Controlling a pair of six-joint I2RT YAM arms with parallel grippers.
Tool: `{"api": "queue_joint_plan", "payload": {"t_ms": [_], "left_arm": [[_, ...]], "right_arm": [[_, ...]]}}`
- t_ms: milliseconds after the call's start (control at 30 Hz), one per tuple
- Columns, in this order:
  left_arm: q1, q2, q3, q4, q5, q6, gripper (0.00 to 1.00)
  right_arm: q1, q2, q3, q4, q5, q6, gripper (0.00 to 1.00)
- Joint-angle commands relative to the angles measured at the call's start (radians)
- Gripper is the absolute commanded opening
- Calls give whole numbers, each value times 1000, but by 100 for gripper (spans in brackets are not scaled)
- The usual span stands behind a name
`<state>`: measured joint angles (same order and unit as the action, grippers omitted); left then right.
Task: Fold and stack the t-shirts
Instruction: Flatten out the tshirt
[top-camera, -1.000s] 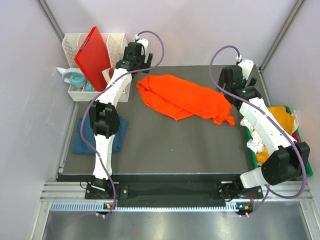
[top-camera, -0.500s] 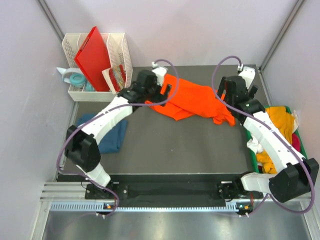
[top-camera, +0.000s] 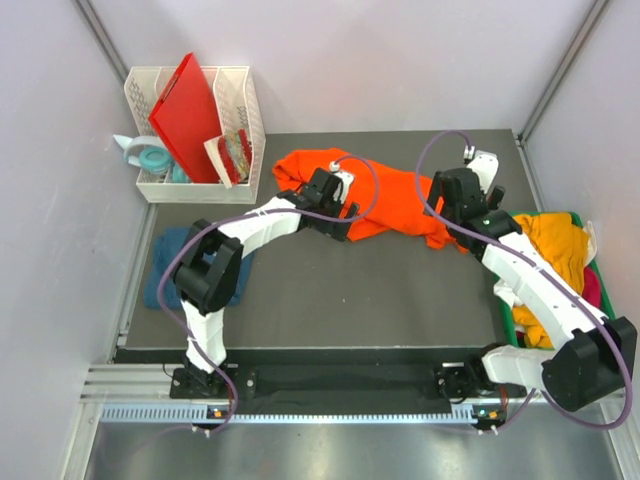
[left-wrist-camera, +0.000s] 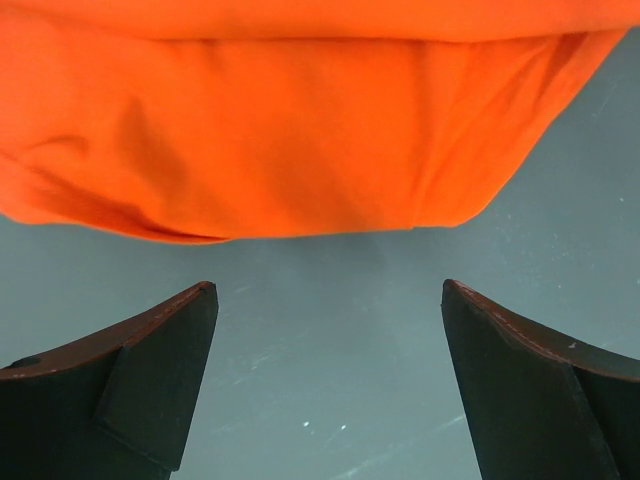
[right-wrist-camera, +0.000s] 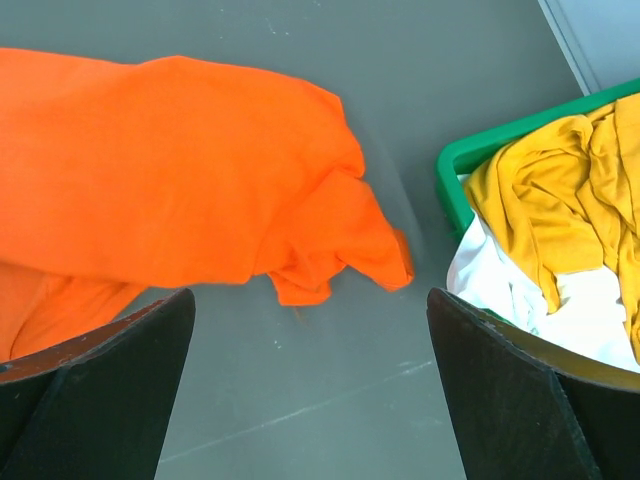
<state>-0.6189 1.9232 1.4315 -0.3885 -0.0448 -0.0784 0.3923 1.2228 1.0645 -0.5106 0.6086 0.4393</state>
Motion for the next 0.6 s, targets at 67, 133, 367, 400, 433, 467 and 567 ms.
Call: {"api": "queue_joint_plan", "payload": {"t_ms": [67,133,367,400,433,467,567], "left_arm": [[-56,51,63,46,2,-32,97],[-65,65,78,50,0,-34,97],[-85,155,130,48,-12,-35,97],[-85,161,136,46,-12,-34,96],[-87,175,145,46,-12,-34,95],[-88,183,150,46,-18,-32,93],[-88,204,165,40,-29,-31,81]], "right_arm": [[10,-40,-14,14,20,9,98],[10,-39,-18,14,19,12,98],[10,-37,-29,20,13,16,98],[11,-39,-31,20,11,13,98],[10,-37,-31,18,13,12,98],[10,-34,-29,18,13,10,98],[10,-29,-32,21,16,4,98]]}}
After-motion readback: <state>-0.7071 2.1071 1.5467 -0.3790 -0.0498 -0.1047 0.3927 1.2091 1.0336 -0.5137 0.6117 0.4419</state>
